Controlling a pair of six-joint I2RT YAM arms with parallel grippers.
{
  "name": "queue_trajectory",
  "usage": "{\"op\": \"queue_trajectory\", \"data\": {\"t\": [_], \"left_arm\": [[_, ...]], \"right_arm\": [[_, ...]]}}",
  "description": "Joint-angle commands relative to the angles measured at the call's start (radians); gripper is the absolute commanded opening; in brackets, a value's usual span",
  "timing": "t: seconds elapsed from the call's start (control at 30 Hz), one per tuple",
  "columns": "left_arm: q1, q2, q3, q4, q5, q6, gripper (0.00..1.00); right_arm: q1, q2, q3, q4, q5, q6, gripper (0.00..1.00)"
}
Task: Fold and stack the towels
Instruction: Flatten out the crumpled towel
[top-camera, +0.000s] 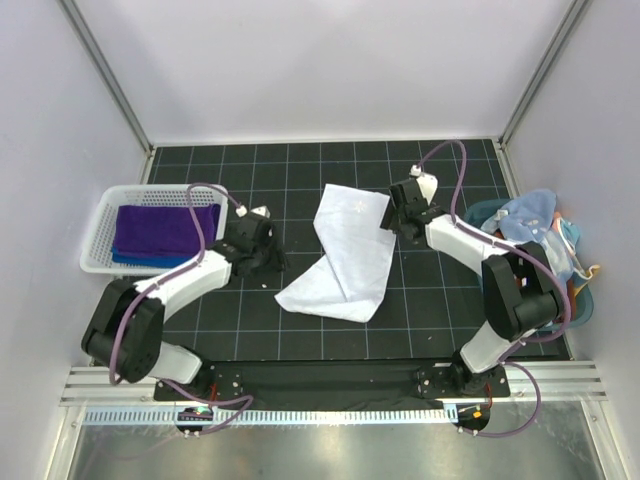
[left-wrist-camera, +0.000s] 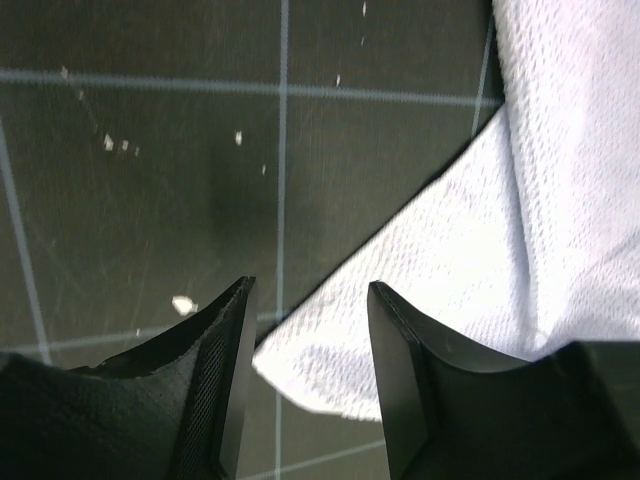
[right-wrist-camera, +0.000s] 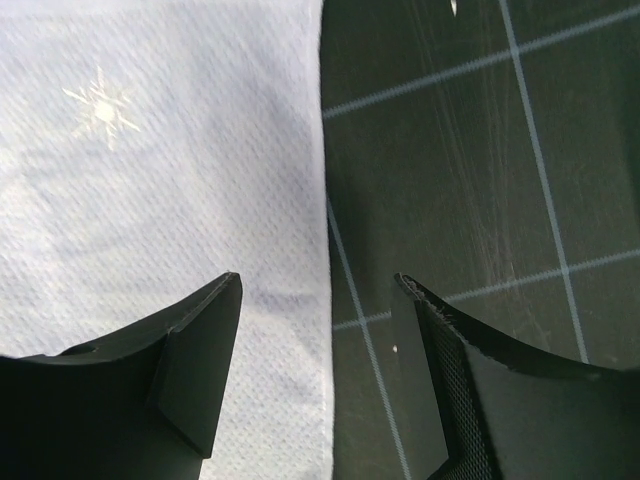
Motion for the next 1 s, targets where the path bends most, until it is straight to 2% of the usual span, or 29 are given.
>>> {"op": "queue_trajectory", "data": {"t": [0.0,0.23,0.4,0.43,0.57,0.6,0.7,0.73,0.87,0.97], "left_arm": [[-0.009,-0.12,-0.053,0.009,-0.041,-0.028,0.51],[-0.034,-0.236,-0.183,-0.026,-0.028,-0.08,0.55],[-0.072,-0.212,-0.202,-0.014,-0.053,-0.057,0.69],[-0.074,-0.201,-0.203,-0.006,-0.05,-0.051,0.74],[-0.085,-0.174,-0.234,0.06,-0.062,-0.033,0.75],[-0.086,-0.163,-0.234,0.064,-0.056,-0.028,0.74],[-0.098,-0.12,-0.24,0.08,-0.053,-0.019,0.63],[-0.109,-0.115,-0.24,0.087,-0.053,-0.02,0.55],[-0.143,-0.076,-0.222,0.093,-0.09,-0.019,0.52],[-0.158,-0.033,-0.202,0.09,-0.088,-0.013,0.39]], "right_arm": [[0.022,-0.098,-0.072,0.018,-0.024,0.045,0.67],[0.114,-0.312,-0.226,-0.02,0.025,0.088,0.67],[0.195,-0.457,-0.345,-0.051,0.072,0.151,0.67],[0.216,-0.474,-0.361,-0.056,0.072,0.161,0.67],[0.267,-0.537,-0.434,-0.053,0.092,0.198,0.67],[0.272,-0.542,-0.441,-0.054,0.095,0.201,0.67],[0.283,-0.559,-0.451,-0.063,0.091,0.209,0.67],[0.286,-0.566,-0.451,-0.072,0.092,0.209,0.67],[0.299,-0.609,-0.464,-0.089,0.085,0.208,0.67],[0.312,-0.62,-0.465,-0.108,0.08,0.208,0.67]]}}
